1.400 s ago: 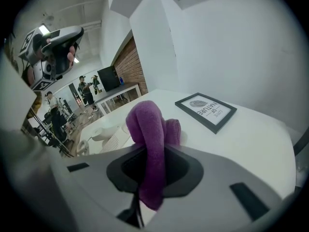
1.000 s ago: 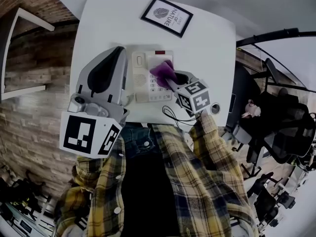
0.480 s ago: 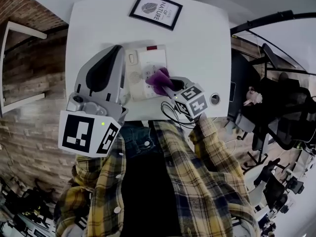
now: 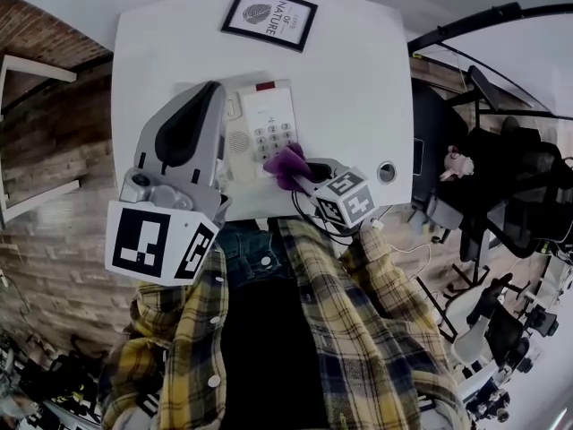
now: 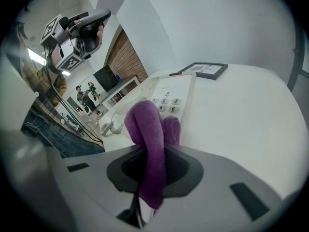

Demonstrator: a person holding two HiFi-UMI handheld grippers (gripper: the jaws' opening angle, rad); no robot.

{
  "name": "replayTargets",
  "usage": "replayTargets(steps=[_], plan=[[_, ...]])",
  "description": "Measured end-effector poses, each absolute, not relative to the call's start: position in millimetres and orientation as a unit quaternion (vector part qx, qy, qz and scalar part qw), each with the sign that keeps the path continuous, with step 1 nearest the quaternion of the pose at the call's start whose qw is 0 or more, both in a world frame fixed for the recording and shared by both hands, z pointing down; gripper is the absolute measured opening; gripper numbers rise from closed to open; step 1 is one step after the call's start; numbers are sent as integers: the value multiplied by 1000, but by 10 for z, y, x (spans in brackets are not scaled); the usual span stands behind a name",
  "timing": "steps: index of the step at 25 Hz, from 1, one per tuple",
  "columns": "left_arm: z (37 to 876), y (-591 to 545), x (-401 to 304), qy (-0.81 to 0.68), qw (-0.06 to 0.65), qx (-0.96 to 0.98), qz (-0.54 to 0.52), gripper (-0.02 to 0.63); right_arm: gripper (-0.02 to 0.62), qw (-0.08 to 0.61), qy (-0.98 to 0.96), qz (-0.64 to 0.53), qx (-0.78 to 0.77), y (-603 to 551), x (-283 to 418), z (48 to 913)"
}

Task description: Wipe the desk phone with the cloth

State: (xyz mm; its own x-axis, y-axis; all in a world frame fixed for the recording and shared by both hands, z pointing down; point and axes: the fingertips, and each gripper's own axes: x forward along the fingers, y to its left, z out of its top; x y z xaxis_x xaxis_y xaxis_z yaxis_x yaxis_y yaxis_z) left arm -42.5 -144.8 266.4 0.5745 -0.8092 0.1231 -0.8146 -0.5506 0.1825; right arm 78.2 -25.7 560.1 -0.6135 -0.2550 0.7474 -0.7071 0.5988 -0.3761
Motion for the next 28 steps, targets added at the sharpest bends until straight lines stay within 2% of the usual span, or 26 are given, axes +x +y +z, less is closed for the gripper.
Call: replayTargets(steps=[8, 13, 28], plan=[[2653, -1474, -473, -467, 108, 878, 13, 15, 66, 320, -822, 372, 288, -86, 822, 5595], [2619, -1489, -528, -475, 103, 874, 7, 15, 67, 291, -835, 361, 297, -241, 804, 5381], [2462, -1466, -688, -507, 87, 858, -14, 15, 67, 200, -918, 177, 293, -1297, 317, 3934]])
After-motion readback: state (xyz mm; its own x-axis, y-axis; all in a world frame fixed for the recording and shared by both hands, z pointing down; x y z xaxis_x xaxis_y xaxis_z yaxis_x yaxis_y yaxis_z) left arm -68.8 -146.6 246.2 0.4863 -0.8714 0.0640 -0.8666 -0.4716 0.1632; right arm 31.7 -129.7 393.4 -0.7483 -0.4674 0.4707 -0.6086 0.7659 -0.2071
